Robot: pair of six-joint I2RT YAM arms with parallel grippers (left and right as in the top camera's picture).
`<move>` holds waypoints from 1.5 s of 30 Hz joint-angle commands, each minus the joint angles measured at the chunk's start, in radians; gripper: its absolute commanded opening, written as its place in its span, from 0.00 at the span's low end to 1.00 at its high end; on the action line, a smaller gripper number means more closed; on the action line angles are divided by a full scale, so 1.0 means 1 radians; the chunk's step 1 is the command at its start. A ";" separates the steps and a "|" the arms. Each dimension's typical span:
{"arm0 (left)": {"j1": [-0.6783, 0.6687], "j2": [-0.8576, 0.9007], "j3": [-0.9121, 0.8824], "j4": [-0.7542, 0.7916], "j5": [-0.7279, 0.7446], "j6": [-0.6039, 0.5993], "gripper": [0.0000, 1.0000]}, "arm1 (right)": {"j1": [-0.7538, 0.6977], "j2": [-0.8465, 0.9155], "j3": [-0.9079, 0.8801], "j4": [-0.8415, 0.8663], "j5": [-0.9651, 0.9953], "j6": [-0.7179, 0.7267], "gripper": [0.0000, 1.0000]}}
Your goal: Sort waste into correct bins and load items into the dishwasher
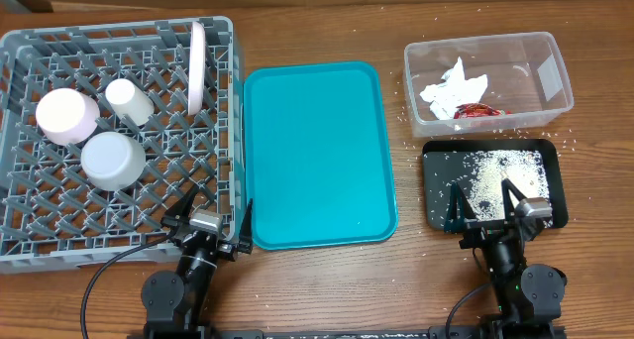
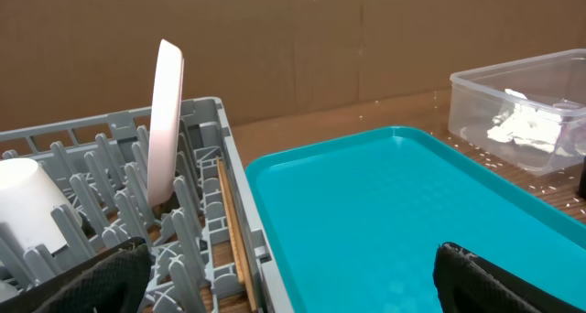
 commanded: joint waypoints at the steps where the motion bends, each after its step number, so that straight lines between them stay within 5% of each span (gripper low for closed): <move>1: -0.002 -0.010 -0.005 0.001 -0.013 -0.013 1.00 | 0.005 -0.012 -0.010 0.002 0.021 -0.037 1.00; 45: -0.002 -0.010 -0.005 0.001 -0.013 -0.013 1.00 | 0.005 -0.011 -0.010 -0.002 0.117 -0.110 1.00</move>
